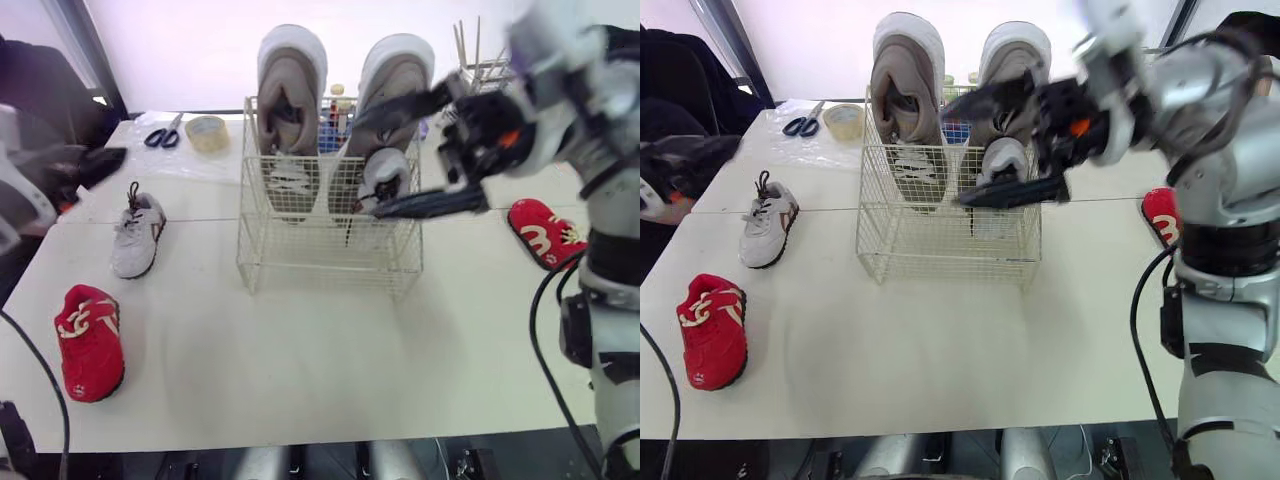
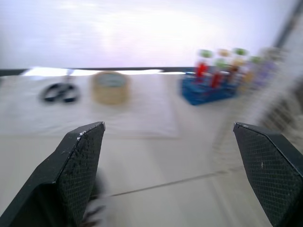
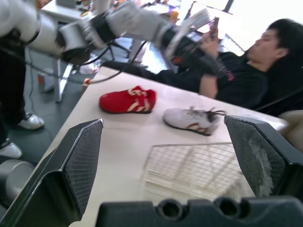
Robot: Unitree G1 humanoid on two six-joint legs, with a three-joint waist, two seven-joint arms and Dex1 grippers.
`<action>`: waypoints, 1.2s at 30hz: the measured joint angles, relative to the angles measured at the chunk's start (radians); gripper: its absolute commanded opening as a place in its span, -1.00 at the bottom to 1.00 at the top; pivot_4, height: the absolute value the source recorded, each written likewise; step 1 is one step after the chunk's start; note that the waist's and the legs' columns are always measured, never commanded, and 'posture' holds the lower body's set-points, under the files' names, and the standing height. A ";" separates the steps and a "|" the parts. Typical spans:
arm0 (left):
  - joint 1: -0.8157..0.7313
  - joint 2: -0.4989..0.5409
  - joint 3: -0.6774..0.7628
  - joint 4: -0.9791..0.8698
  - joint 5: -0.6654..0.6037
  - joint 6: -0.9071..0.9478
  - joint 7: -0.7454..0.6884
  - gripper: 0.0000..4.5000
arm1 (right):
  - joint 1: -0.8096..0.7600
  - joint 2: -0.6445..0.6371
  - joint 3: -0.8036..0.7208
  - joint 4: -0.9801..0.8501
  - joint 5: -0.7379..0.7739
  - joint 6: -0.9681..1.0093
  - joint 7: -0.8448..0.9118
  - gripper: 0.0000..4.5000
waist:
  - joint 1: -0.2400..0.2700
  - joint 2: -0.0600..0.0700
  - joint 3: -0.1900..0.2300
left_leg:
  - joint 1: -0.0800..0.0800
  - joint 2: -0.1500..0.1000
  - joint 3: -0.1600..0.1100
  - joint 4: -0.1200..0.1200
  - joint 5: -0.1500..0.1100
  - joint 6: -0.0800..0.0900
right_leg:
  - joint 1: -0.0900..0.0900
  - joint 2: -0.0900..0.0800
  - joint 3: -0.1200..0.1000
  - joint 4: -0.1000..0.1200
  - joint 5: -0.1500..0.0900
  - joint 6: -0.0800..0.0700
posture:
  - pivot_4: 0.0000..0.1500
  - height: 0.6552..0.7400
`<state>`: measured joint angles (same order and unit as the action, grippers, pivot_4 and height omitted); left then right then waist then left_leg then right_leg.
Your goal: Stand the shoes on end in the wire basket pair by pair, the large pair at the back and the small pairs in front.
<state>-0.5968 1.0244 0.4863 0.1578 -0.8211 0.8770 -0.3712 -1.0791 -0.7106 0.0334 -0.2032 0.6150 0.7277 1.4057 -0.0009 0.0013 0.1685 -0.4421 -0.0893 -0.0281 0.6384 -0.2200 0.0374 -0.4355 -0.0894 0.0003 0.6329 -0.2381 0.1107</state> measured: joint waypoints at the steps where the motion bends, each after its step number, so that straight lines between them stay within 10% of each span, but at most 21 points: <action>1: -0.046 0.008 -0.019 0.077 0.037 -0.001 0.007 1.00 | 0.026 0.008 0.023 -0.021 -0.002 -0.008 -0.005 0.99 | 0.001 0.000 0.000 | 0.000 -0.001 0.001 0.001 0.000 0.000 | 0.000 -0.001 0.000 0.002 0.000 0.000 | 1.00 1.00; 13: -0.445 -0.059 -0.313 0.938 0.453 -0.287 -0.215 1.00 | 0.036 0.027 0.070 -0.037 -0.009 -0.066 -0.036 0.99 | 0.013 -0.005 -0.001 | -0.001 -0.001 0.001 0.008 -0.001 0.004 | -0.001 0.000 -0.003 0.003 0.000 0.001 | 1.00 1.00; 23: -0.479 -0.181 -0.305 1.161 0.585 -0.453 -0.166 1.00 | 0.036 -0.017 0.065 -0.074 0.019 -0.017 -0.067 0.99 | 0.012 -0.009 0.000 | -0.003 -0.001 0.002 0.009 -0.001 0.005 | -0.004 -0.003 -0.002 0.014 0.000 0.001 | 1.00 1.00; 26: -0.478 -0.210 -0.285 1.174 0.602 -0.480 -0.115 0.61 | 0.036 -0.028 0.065 -0.081 0.024 -0.008 -0.080 1.00 | 0.013 -0.009 0.000 | -0.003 -0.001 0.002 0.009 -0.002 0.004 | -0.004 -0.004 -0.002 0.014 0.000 0.001 | 1.00 1.00; 33: -0.473 -0.242 -0.232 1.182 0.616 -0.500 -0.058 -0.96 | 0.036 -0.061 0.061 -0.094 0.036 0.010 -0.102 1.00 | 0.009 -0.010 0.000 | -0.003 -0.001 0.002 0.009 -0.002 0.004 | -0.005 -0.004 -0.002 0.015 0.000 0.001 | 1.00 1.00; 36: -0.479 -0.242 -0.211 1.186 0.614 -0.500 -0.065 -0.99 | 0.036 -0.071 0.060 -0.102 0.036 0.010 -0.107 1.00 | 0.009 -0.010 0.000 | -0.003 -0.001 0.002 0.009 -0.002 0.004 | -0.005 -0.004 -0.003 0.015 0.000 0.001 | 1.00 1.00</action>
<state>-1.0757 0.7824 0.2754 1.3441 -0.2068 0.3774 -0.4360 -1.0429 -0.7819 0.0933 -0.3049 0.6508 0.7380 1.2983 0.0086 -0.0089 0.1687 -0.4451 -0.0904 -0.0257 0.6476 -0.2219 0.0411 -0.4405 -0.0934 -0.0023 0.6477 -0.2379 0.1113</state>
